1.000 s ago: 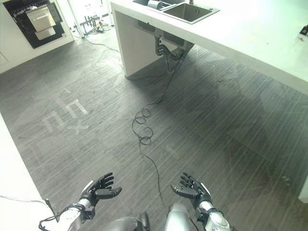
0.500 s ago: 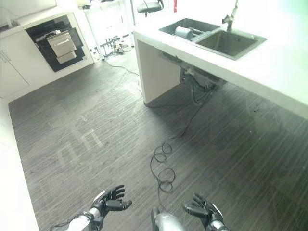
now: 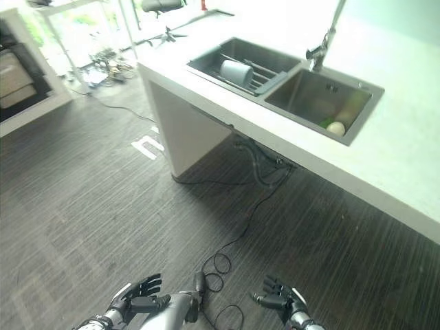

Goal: Place the dishes in the dishwasher.

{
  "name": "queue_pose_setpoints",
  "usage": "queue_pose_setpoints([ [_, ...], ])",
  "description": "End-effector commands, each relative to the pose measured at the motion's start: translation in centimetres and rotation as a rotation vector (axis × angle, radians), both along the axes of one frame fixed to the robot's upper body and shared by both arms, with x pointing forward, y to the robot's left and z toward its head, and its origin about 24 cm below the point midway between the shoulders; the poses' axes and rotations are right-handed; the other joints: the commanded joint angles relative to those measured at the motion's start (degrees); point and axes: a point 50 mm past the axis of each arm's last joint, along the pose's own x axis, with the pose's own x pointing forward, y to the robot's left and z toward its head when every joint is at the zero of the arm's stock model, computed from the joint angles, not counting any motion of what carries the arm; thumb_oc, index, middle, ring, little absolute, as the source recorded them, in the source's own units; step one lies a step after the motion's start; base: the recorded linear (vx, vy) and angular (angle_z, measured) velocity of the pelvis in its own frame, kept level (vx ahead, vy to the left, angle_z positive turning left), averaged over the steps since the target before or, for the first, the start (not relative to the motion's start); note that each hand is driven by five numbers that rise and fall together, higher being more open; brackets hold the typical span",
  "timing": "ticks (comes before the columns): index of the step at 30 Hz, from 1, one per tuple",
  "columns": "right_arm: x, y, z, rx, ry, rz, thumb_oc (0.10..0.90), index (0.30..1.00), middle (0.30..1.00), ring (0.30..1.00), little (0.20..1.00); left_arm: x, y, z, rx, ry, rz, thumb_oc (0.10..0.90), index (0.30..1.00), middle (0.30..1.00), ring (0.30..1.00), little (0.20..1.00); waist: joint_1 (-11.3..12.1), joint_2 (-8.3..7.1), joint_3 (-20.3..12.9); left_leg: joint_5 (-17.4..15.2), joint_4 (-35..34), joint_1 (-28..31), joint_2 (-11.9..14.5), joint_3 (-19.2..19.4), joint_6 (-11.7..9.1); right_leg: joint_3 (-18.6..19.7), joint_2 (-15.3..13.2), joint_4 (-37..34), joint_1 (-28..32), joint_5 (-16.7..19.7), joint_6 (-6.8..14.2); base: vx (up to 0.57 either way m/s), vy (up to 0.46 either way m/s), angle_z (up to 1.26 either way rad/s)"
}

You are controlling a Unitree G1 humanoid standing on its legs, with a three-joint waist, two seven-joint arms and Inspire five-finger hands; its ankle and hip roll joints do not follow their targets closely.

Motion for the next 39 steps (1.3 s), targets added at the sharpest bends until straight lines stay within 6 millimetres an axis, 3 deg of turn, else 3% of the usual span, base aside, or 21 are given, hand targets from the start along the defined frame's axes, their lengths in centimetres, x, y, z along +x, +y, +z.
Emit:
queue_pose_setpoints([
  [1, 3.6, -2.3, 3.5, -0.036, -0.205, -0.037, 0.8, 0.9, 0.9, 0.9, 0.9, 4.5, -0.1, 3.6, 0.024, -0.219, -0.107, 0.8, 0.9, 0.9, 0.9, 0.9, 0.33, 2.75, -2.04, -2.64, -0.58, -1.31, 8.08, 0.16, -9.04, -1.2, 0.88, 1.55, -4.4, 7.87, 1.16, 0.42, 0.236, 0.09],
  [3, 3.6, -2.2, 3.4, -0.028, -0.207, -0.051, 0.8, 0.9, 0.9, 0.9, 0.9, 5.0, -0.2, 3.8, 0.027, -0.221, -0.12, 0.8, 0.9, 0.9, 0.9, 0.9, -0.07, 2.41, -2.46, -3.77, -0.58, -0.03, 7.27, 0.77, -7.95, -1.69, 0.17, 1.55, -2.92, 12.13, 2.17, 0.32, 0.212, 0.13],
  [4, 3.6, -1.8, 3.3, -0.027, -0.207, -0.054, 0.8, 0.9, 0.9, 0.9, 0.9, 5.6, -0.4, 4.1, 0.03, -0.226, -0.137, 0.8, 0.9, 0.9, 0.9, 0.9, -1.06, 2.17, -3.03, -5.89, -0.58, 2.1, 5.8, 0.85, -6.06, -2.0, -0.8, 3.47, -2.85, 19.6, 4.33, 0.28, 0.215, 0.21],
  [5, 3.6, -1.7, 3.3, -0.028, -0.207, -0.051, 0.8, 0.9, 0.9, 0.9, 0.9, 5.7, -0.5, 4.1, 0.033, -0.226, -0.136, 0.8, 0.9, 0.9, 0.9, 0.9, -1.16, 2.42, -3.16, -6.1, -0.58, 2.22, 5.64, 0.61, -5.74, -1.86, -0.7, 5.25, -3.51, 21.13, 4.67, 0.39, 0.32, 0.37],
  [6, 3.4, -1.3, 3.2, -0.033, -0.201, -0.044, 0.8, 0.9, 0.9, 0.9, 0.9, 6.1, -0.7, 4.3, 0.052, -0.223, -0.139, 0.8, 0.9, 0.9, 0.9, 0.9, -1.65, 2.63, -3.11, -7.15, -0.58, 3.9, 4.46, 0.15, -4.51, -2.12, -1.42, 12.68, -6.81, 25.78, 6.24, 0.21, 0.205, 0.23],
  [8, 3.5, -0.8, 2.9, -0.036, -0.182, -0.017, 0.8, 0.9, 0.9, 0.9, 0.9, 6.3, -0.7, 4.1, 0.075, -0.214, -0.11, 0.8, 0.9, 0.9, 0.9, 0.9, -2.52, 4.22, -2.52, -9.33, -0.58, 7.69, 4.65, 0.04, -3.51, -5.54, -3.65, 22.52, -14.85, 27.92, 5.47, 0.29, 0.31, -0.11],
  [10, 3.5, -0.6, 2.8, -0.044, -0.177, 0.012, 0.8, 0.9, 0.9, 0.9, 0.9, 6.3, -0.6, 4.1, 0.069, -0.22, -0.09, 0.8, 0.9, 0.9, 0.9, 0.9, -3.5, 5.16, -1.55, -10.6, -0.58, 10.15, 5.28, -0.09, -3.43, -8.25, -3.12, 22.16, -19.5, 24.91, 3.95, 0.18, 0.165, -0.47],
  [12, 3.1, -0.8, 2.6, -0.051, -0.167, 0.007, 0.8, 0.9, 0.9, 0.9, 0.9, 6.4, -0.4, 4.2, 0.068, -0.225, -0.088, 0.8, 0.9, 0.9, 0.9, 0.9, -5.22, 5.33, -0.52, -12.22, -0.58, 12.74, 5.12, -1.61, -3.86, -10.25, -1.06, 14.82, -23.53, 22.49, 3.36, 0.17, -0.033, -0.32],
  [13, 2.8, -1.5, 2.5, -0.049, -0.159, -0.015, 0.8, 0.9, 0.9, 0.9, 0.9, 6.6, -0.3, 4.2, 0.075, -0.218, -0.09, 0.8, 0.9, 0.9, 0.9, 0.9, -6.1, 4.47, 0.02, -14.12, -0.58, 14.47, 4.37, -3.22, -4.33, -11.47, -1.23, 4.56, -24.89, 24.35, 3.45, 0.27, -0.178, 0.15],
  [14, 2.3, -1.8, 2.2, -0.047, -0.145, -0.012, 0.8, 0.9, 0.9, 0.9, 0.9, 6.3, -0.4, 3.8, 0.083, -0.201, -0.093, 0.8, 0.9, 0.9, 0.9, 0.9, -6.75, 3.58, 0.01, -15.18, -0.58, 15.68, 3.74, -3.64, -4.81, -11.42, -1.59, 1.55, -26.36, 24.23, 3.38, 0.28, -0.216, 0.33],
  [16, 1.5, -1.7, 1.6, -0.037, -0.121, -0.015, 0.8, 0.9, 0.9, 0.9, 0.9, 5.5, -0.7, 2.9, 0.091, -0.179, -0.102, 0.8, 0.9, 0.9, 0.9, 0.9, -7.55, 3.1, -0.52, -16.42, -0.58, 17.03, 3.63, -3.15, -5.16, -10.95, -1.82, 1.55, -27.93, 24.78, 3.69, 0.27, -0.236, 0.09],
  [17, 1.3, -1.7, 1.4, -0.03, -0.104, -0.022, 0.8, 0.9, 0.9, 0.9, 0.9, 5.4, -0.8, 2.7, 0.101, -0.171, -0.106, 0.8, 0.9, 0.9, 0.9, 0.9, -7.65, 2.96, -0.75, -16.53, -0.58, 17.33, 3.76, -2.62, -5.41, -10.39, -1.74, 1.55, -27.26, 22.75, 3.14, 0.3, -0.306, -0.04],
  [20, 1.6, -1.9, 1.5, -0.056, -0.099, 0.009, 0.8, 0.9, 0.9, 0.9, 0.9, 5.8, -1.4, 2.9, 0.091, -0.186, -0.089, 0.8, 0.9, 0.9, 0.9, 0.9, -7.61, 2.27, -1.26, -15.26, -0.58, 19.14, 4.58, 1.18, -6.58, -7.21, -1.16, 1.55, -24.39, 18.09, 1.39, 0.22, -0.226, -0.28],
  [22, 1.9, -2.6, 2.1, -0.083, -0.118, 0.0, 0.8, 0.9, 0.9, 0.9, 0.9, 6.1, -1.9, 3.2, 0.077, -0.2, -0.112, 0.8, 0.9, 0.9, 0.9, 0.9, -5.85, 0.47, 0.33, -6.38, 2.0, 17.97, 4.39, 2.39, -8.88, -6.11, -2.62, 1.55, -21.02, 16.46, -0.45, 0.12, -0.134, -0.61],
  [23, 2.0, -2.7, 2.2, -0.085, -0.123, -0.002, 0.8, 0.9, 0.9, 0.9, 0.9, 6.2, -1.9, 3.3, 0.07, -0.202, -0.114, 0.8, 0.9, 0.9, 0.9, 0.9, -5.46, 0.42, 0.8, -5.86, 3.83, 16.25, 4.72, 2.19, -9.23, -5.83, -2.65, 1.55, -20.25, 16.11, -0.72, 0.11, -0.032, -0.4],
  [26, 2.1, -3.0, 2.2, -0.099, -0.105, 0.0, 0.8, 0.9, 0.9, 0.9, 0.9, 5.8, -1.7, 3.1, 0.059, -0.193, -0.102, 0.8, 0.9, 0.9, 0.9, 0.9, -5.15, 1.35, 0.58, -9.51, -0.58, 15.96, 5.42, 0.06, -8.45, -4.51, -1.69, 1.55, -19.66, 15.29, -0.15, 0.11, 0.082, -0.13],
  [28, 1.7, -3.1, 1.9, -0.107, -0.076, -0.004, 0.8, 0.9, 0.9, 0.9, 0.9, 5.6, -1.6, 2.9, 0.059, -0.187, -0.099, 0.8, 0.9, 0.9, 0.9, 0.9, -5.35, 2.68, -0.12, -11.25, -0.58, 13.5, 6.36, -5.34, -9.01, -2.96, 0.21, 1.55, -19.84, 14.64, -0.23, 0.15, 0.153, -0.52],
  [29, 1.3, -3.5, 1.5, -0.117, -0.044, -0.018, 0.8, 0.9, 0.9, 0.9, 0.9, 5.1, -1.4, 2.6, 0.057, -0.181, -0.105, 0.8, 0.9, 0.9, 0.9, 0.9, -4.76, 3.31, -0.64, -10.23, -0.58, 11.12, 6.85, -9.42, -10.31, -1.3, 1.19, 1.55, -19.44, 13.6, -0.17, 0.18, 0.166, -0.38],
  [31, 1.0, -3.8, 1.3, -0.123, -0.026, -0.025, 0.8, 0.9, 0.9, 0.9, 0.9, 4.9, -1.2, 2.5, 0.053, -0.176, -0.101, 0.8, 0.9, 0.9, 0.9, 0.9, -3.91, 3.66, -0.43, -9.02, -0.58, 9.31, 7.06, -11.61, -11.06, -0.33, 1.35, 1.55, -18.68, 12.87, -0.07, 0.16, 0.166, -0.38],
  [35, 0.4, -4.3, 0.9, -0.124, 0.01, -0.083, 0.8, 0.9, 0.9, 0.9, 0.9, 4.6, -0.8, 2.4, 0.065, -0.165, -0.127, 0.8, 0.9, 0.9, 0.9, 0.9, -3.94, 4.75, -0.12, -9.24, -0.58, 8.54, 8.6, -10.28, -11.05, -1.55, 0.09, 1.55, -17.81, 12.08, 0.12, 0.13, 0.202, -0.55],
  [39, -1.8, -4.5, -0.4, -0.135, 0.103, -0.128, 0.8, 0.9, 0.9, 0.9, 0.9, 4.6, -0.4, 2.2, 0.074, -0.156, -0.114, 0.8, 0.9, 0.9, 0.9, 0.9, -5.54, 5.19, -1.12, -12.39, -0.58, 11.57, 7.29, -9.04, -9.09, -0.46, -1.64, 1.55, -18.79, 13.25, 1.3, 0.21, 0.302, -0.37],
])
